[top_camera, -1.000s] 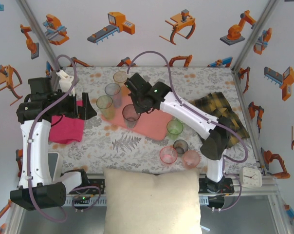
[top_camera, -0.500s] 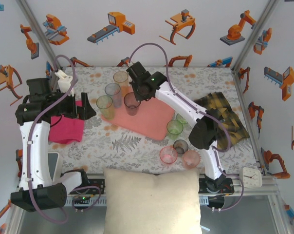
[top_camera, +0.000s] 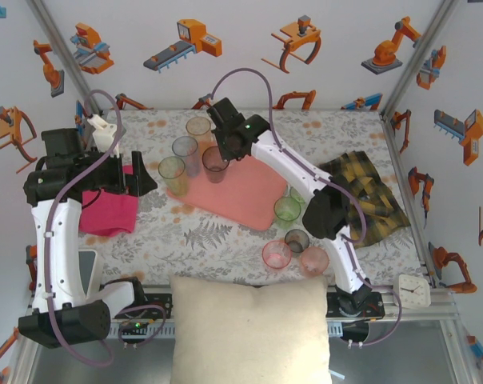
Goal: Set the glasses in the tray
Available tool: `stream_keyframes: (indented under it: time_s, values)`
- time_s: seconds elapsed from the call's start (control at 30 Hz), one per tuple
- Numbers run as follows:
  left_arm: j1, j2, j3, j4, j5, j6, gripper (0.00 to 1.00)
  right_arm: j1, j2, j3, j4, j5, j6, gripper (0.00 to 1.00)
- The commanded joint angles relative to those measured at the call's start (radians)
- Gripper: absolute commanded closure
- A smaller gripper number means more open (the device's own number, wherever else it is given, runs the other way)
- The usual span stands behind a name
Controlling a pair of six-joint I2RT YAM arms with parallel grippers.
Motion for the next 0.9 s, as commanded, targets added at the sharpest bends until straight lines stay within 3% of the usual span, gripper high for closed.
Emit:
stream_keyframes:
  time_s: [0.0, 0.87]
  values:
    - [0.008, -0.023, -0.011, 0.007, 0.034, -0.013, 0.03, -0.011, 0.022, 0.049, 0.034, 0.005, -0.004, 0.95]
    - [0.011, -0.035, -0.021, 0.017, 0.043, -0.018, 0.03, -0.013, 0.090, 0.092, 0.017, -0.007, 0.004, 0.93]
